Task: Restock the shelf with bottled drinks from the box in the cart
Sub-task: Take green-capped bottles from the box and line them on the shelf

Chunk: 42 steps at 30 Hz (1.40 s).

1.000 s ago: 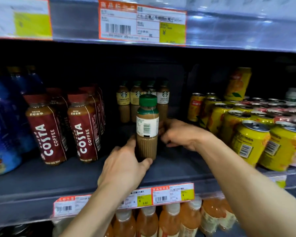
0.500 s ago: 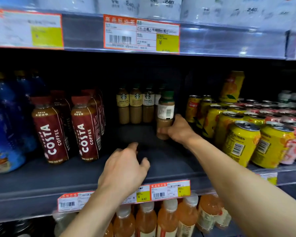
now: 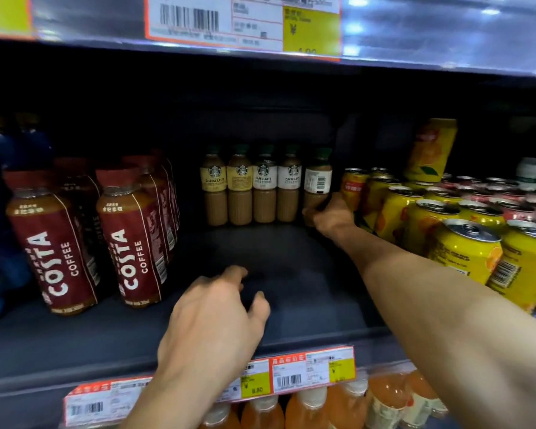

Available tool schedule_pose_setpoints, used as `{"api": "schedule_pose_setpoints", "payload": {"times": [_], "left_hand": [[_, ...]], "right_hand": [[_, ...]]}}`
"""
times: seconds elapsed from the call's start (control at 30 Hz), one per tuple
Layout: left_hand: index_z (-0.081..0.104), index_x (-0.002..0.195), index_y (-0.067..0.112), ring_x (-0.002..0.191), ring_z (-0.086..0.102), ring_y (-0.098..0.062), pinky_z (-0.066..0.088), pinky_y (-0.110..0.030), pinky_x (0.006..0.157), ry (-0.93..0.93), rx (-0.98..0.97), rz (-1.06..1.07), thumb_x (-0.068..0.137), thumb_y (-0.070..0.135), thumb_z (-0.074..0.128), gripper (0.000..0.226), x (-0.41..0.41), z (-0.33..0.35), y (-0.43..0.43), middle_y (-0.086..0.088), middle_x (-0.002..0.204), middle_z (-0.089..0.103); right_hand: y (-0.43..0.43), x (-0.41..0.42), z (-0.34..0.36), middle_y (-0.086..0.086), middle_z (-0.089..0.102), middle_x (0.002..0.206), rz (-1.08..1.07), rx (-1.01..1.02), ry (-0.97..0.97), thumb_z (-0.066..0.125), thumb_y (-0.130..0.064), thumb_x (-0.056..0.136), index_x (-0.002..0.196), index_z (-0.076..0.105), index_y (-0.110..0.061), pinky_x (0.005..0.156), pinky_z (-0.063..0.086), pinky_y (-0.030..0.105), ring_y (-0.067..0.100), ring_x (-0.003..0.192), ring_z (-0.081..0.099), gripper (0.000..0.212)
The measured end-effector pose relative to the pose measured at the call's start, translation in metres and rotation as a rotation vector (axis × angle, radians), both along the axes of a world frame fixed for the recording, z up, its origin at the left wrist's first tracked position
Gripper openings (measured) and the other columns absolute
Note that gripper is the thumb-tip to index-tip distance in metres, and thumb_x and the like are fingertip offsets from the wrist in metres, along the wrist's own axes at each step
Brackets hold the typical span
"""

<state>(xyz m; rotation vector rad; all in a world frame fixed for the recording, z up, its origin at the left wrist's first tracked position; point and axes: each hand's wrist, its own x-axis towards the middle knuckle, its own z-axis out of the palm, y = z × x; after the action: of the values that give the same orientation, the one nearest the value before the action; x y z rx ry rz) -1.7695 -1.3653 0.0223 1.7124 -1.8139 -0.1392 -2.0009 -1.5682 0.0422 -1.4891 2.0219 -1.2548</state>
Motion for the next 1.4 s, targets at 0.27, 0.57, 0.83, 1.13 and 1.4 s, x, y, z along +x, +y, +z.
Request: {"api": "schedule_pose_setpoints", "payload": {"times": [0.27, 0.57, 0.83, 1.13, 1.4], "left_hand": [[0.047, 0.129, 0.047, 0.100, 0.056, -0.011, 0.050, -0.030, 0.083, 0.005, -0.005, 0.012, 0.082, 0.064, 0.045, 0.049, -0.001, 0.001, 0.000, 0.019, 0.107, 0.057], [0.048, 0.130, 0.045, 0.106, 0.057, -0.012, 0.051, -0.031, 0.085, -0.010, 0.002, 0.016, 0.084, 0.061, 0.048, 0.048, -0.002, 0.003, 0.002, 0.018, 0.112, 0.059], [0.047, 0.131, 0.045, 0.107, 0.057, -0.012, 0.051, -0.031, 0.085, -0.011, 0.000, 0.013, 0.085, 0.061, 0.047, 0.048, -0.002, 0.003, 0.003, 0.017, 0.113, 0.058], [0.047, 0.131, 0.045, 0.106, 0.058, -0.012, 0.050, -0.030, 0.085, -0.018, -0.019, 0.016, 0.084, 0.063, 0.047, 0.050, -0.001, 0.001, 0.002, 0.017, 0.112, 0.059], [0.048, 0.130, 0.046, 0.104, 0.057, -0.011, 0.051, -0.029, 0.083, -0.024, -0.015, 0.018, 0.084, 0.062, 0.046, 0.049, -0.002, 0.002, 0.002, 0.017, 0.110, 0.059]], "right_hand": [[-0.020, 0.005, -0.002, 0.006, 0.060, 0.129, -0.027, -0.034, -0.060, 0.088, -0.040, 0.071, 0.131, 0.040, -0.013, 0.092, 0.048, 0.033, 0.027, 0.119, 0.059, 0.081], [-0.021, 0.005, 0.001, 0.012, 0.060, 0.132, -0.062, 0.009, 0.084, 0.083, -0.041, 0.078, 0.132, 0.048, -0.010, 0.096, 0.048, 0.035, 0.031, 0.122, 0.057, 0.071], [-0.018, 0.009, -0.001, 0.013, 0.060, 0.126, -0.093, -0.007, 0.012, 0.076, -0.026, 0.080, 0.133, 0.043, -0.012, 0.086, 0.047, 0.031, 0.032, 0.117, 0.059, 0.064], [-0.022, 0.005, -0.001, 0.015, 0.060, 0.129, -0.071, -0.023, 0.054, 0.080, -0.029, 0.082, 0.131, 0.042, -0.009, 0.093, 0.048, 0.037, 0.034, 0.120, 0.057, 0.066], [-0.020, 0.004, -0.002, 0.015, 0.060, 0.128, -0.007, 0.008, 0.041, 0.072, -0.024, 0.087, 0.134, 0.042, -0.008, 0.095, 0.047, 0.036, 0.034, 0.120, 0.057, 0.057]]}}
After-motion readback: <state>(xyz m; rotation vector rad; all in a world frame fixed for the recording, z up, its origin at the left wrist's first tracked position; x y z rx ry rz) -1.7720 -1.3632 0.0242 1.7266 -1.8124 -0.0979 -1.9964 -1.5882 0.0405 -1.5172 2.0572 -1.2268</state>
